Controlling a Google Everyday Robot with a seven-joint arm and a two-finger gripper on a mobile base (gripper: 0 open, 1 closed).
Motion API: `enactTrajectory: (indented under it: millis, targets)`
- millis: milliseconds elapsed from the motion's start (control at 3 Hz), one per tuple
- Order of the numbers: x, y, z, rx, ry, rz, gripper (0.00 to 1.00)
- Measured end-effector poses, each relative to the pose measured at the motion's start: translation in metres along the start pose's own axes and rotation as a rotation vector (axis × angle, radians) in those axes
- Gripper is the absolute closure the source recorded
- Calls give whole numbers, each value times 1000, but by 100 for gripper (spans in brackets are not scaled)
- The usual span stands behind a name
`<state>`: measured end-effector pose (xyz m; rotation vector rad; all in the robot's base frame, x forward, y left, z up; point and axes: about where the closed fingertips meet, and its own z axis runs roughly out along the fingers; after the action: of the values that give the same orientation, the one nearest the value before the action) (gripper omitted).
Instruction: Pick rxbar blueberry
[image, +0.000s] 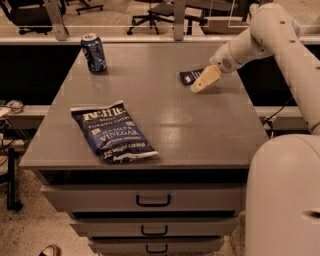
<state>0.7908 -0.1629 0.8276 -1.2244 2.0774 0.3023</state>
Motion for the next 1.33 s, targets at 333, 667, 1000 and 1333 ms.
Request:
enactTrajectory:
  millis: [333,667,1000,1333]
  targets:
    - [-1,3,2,-30,-3,12,38]
    - [-2,5,1,-39,-5,12,62]
    - [-4,4,-2,-39,-5,12,85]
    - [-7,4,-4,-40,-5,12,100]
